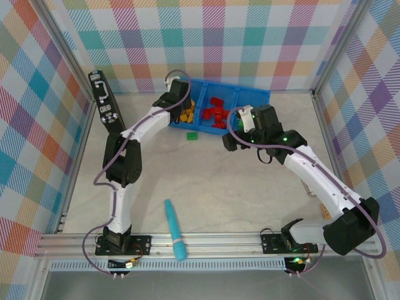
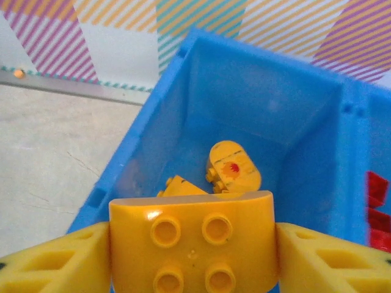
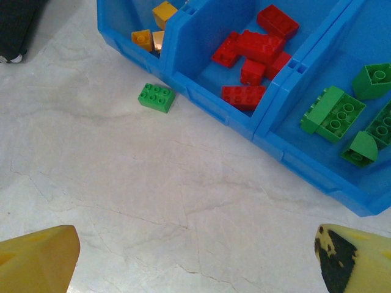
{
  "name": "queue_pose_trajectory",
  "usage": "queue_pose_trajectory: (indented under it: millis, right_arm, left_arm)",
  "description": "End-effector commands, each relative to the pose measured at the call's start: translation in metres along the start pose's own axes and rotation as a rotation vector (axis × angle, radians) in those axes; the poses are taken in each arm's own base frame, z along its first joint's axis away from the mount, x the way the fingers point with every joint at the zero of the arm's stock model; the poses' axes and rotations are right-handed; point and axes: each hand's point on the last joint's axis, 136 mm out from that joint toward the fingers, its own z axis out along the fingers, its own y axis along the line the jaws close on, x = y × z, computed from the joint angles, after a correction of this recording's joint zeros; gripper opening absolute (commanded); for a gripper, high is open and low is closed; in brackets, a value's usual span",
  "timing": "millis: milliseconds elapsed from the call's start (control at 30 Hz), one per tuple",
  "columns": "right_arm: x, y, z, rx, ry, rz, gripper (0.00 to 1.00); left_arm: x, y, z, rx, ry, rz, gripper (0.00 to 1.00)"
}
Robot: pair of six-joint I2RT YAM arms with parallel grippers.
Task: Sort the legos into containers by color
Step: Place the lego in the container.
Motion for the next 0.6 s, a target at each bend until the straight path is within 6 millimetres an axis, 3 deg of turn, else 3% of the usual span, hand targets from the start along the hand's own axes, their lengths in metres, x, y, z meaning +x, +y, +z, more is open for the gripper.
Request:
queue_pose_trajectory:
  millis: [0,167,367,467,567]
  right_arm:
    - [0.002,-0.001,-0.010,0.003,-0.004,-0.003,0.99]
    - [0.006,-0.001,-0.009,0.001,0.003,0.000,0.99]
    - [0.012,0.002,-0.002,-0.019,0.018,0.009,0.99]
    - [0.011,0.003,0.001,-0.026,0.016,0.010,0.99]
    - [0.010,0.003,0.004,-0.028,0.019,0.004,0.99]
  left_arm:
    - [0.005,-0.009,0.020,0.019,0.007,-0.002,0.72]
    - [-0.004,-0.007,0.008,0.037,-0.009,-0.004,0.79]
    - [-0.020,0.002,-0.048,0.096,-0.038,-0.007,0.79]
    - [-0.006,0.007,-0.074,0.135,-0.011,0.002,0.78]
    - [0.026,0.004,-0.092,0.204,0.076,0.039,0.77]
